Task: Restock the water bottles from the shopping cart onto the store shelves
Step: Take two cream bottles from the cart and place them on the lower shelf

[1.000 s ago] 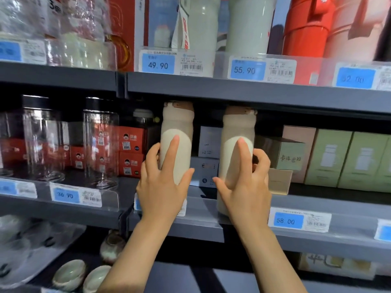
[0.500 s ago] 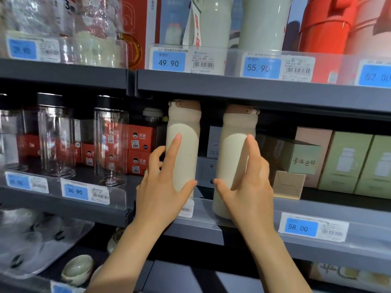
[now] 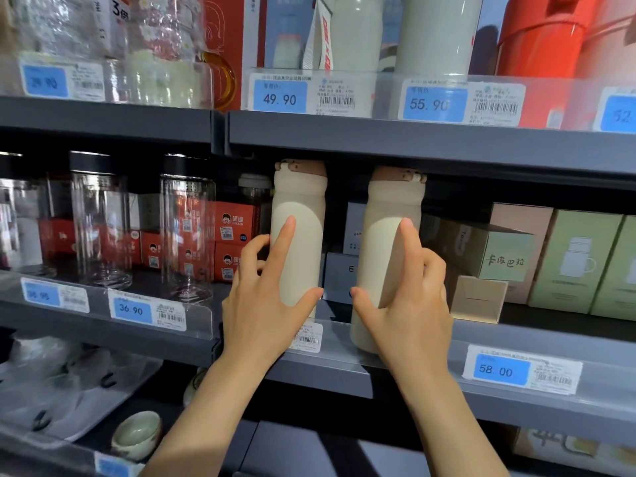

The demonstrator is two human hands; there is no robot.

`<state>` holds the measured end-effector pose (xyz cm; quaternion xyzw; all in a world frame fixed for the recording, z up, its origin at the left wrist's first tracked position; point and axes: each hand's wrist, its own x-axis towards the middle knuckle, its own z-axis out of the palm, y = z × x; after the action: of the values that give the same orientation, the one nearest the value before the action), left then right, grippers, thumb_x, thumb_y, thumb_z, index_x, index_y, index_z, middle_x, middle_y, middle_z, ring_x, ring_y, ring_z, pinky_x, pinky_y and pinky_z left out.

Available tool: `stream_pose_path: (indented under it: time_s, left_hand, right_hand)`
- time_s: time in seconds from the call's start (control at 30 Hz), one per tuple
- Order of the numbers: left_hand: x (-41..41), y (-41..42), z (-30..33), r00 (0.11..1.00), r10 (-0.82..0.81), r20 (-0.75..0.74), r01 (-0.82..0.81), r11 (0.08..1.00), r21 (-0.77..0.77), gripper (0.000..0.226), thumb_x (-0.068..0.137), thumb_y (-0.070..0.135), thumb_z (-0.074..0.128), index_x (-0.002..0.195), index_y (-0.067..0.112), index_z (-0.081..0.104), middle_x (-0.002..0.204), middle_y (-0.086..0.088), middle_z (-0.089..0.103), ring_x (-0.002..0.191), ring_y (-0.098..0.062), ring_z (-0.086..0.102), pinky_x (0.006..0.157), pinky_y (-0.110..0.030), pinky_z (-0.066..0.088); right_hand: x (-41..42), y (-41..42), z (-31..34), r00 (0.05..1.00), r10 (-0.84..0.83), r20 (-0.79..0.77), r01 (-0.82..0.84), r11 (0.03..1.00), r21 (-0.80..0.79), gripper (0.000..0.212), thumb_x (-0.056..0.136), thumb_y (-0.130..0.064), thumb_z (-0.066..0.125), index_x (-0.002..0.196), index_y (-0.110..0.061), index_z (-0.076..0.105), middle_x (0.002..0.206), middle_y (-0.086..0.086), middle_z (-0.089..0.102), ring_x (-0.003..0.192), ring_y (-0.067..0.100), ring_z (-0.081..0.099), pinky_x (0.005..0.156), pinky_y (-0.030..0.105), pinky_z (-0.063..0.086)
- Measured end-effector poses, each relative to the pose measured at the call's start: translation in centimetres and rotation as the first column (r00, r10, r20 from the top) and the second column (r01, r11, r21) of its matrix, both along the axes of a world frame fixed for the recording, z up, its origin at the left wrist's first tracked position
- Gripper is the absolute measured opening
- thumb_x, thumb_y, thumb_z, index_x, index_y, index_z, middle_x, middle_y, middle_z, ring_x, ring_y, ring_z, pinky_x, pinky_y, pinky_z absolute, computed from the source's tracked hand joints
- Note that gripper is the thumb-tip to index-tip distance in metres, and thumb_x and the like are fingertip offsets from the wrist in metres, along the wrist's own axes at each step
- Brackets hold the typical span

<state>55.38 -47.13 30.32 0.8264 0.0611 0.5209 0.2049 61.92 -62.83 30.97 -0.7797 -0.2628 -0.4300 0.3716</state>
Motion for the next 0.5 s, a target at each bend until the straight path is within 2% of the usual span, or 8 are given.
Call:
stream_pose_path:
  time_s: [0.13, 0.27, 0.5]
  left_hand:
    - [0.06, 0.26, -0.16, 1.0, 0.0, 0.013, 0.0, 1.0, -0.001, 0.101, 0.071, 0.049, 0.073, 0.139, 0.059, -0.001, 0.138, 0.009, 0.03, 0.105, -0.003, 0.038, 0.075, -0.032, 0.046]
    - [0.09, 0.25, -0.26, 1.0, 0.009, 0.023, -0.009, 1.0, 0.001, 0.101, 0.07, 0.05, 0.075, 0.141, 0.056, 0.004, 0.137, 0.008, 0.033, 0.11, -0.01, 0.043, 0.078, -0.038, 0.051]
    - [0.29, 0.38, -0.41, 0.999, 0.0, 0.042, 0.0, 1.0, 0.008, 0.1, 0.069, 0.054, 0.075, 0.143, 0.053, 0.006, 0.137, 0.006, 0.035, 0.11, -0.012, 0.045, 0.076, -0.038, 0.051]
  right_hand:
    - [0.01, 0.07, -0.04, 1.0, -0.009, -0.004, 0.009, 1.0, -0.006, 0.106, 0.068, -0.028, 0.081, 0.144, -0.04, 0.009, 0.126, 0.011, 0.043, 0.101, 0.032, 0.052, 0.064, 0.031, 0.038]
    - [-0.08, 0.18, -0.13, 1.0, -0.013, -0.004, 0.013, 1.0, -0.016, 0.105, 0.068, -0.028, 0.081, 0.145, -0.037, 0.01, 0.128, 0.012, 0.043, 0.103, 0.032, 0.052, 0.063, 0.03, 0.037]
    - [-0.21, 0.08, -0.19, 1.0, -0.025, -0.017, 0.025, 0.999, -0.024, 0.104, 0.069, -0.032, 0.081, 0.145, -0.036, 0.011, 0.131, 0.012, 0.043, 0.106, 0.033, 0.053, 0.063, 0.031, 0.039]
